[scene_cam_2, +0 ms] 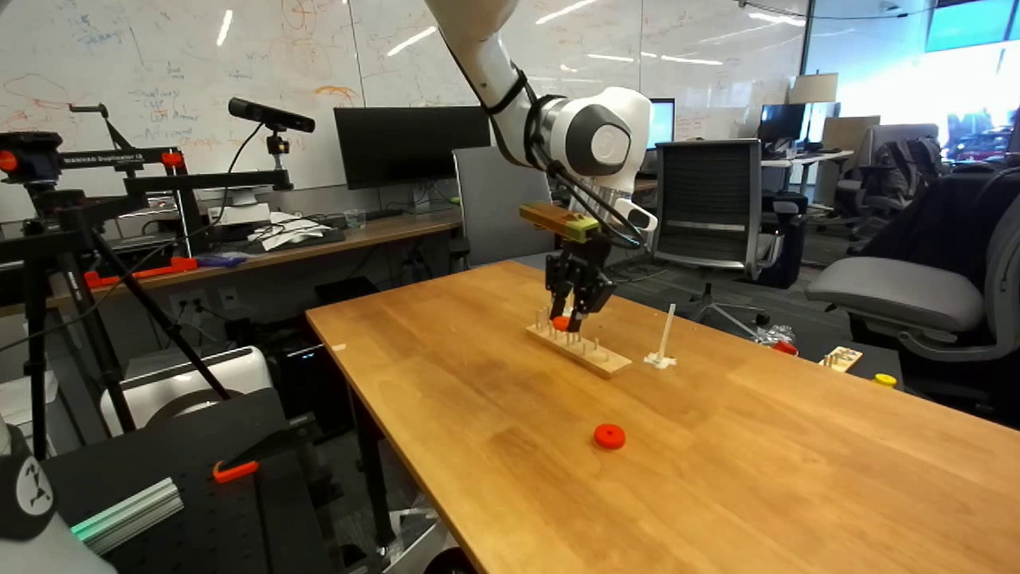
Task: Pick up the orange ring on the left and place it on the wooden stand
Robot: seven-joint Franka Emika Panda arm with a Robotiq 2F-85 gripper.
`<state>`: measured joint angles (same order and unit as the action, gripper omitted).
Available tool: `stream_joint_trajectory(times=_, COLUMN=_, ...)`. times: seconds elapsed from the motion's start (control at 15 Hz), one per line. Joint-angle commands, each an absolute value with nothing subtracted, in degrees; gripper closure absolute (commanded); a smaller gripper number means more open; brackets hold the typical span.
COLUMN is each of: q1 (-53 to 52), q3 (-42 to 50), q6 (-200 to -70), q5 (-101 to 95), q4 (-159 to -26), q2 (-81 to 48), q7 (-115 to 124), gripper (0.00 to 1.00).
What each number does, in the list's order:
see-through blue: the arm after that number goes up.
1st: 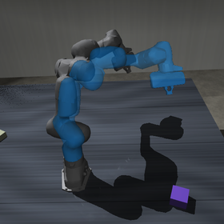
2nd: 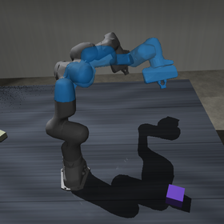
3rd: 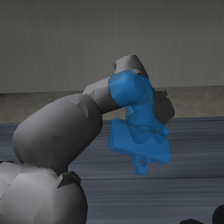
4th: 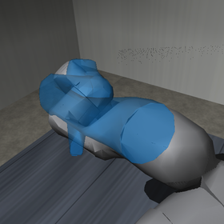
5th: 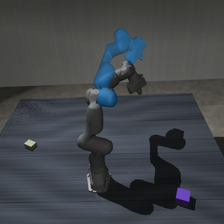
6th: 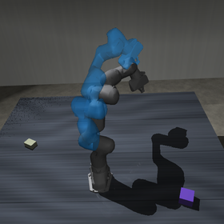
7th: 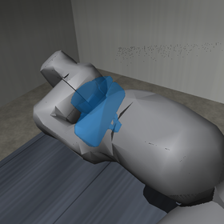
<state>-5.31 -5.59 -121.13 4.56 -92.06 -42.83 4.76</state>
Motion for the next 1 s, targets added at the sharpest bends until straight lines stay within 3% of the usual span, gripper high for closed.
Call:
stream_joint_trajectory(times=0.0, q1=-5.7, q3=-5.6, q6=-117.4, q5=6.2, q4=-86.2, q2=-46.1, q7=5.8, gripper=0.83)
stream_joint_trajectory(times=0.93, q1=-5.0, q3=-4.7, q6=-113.8, q5=6.5, q4=-77.3, q2=-52.1, q7=8.6, gripper=0.83)
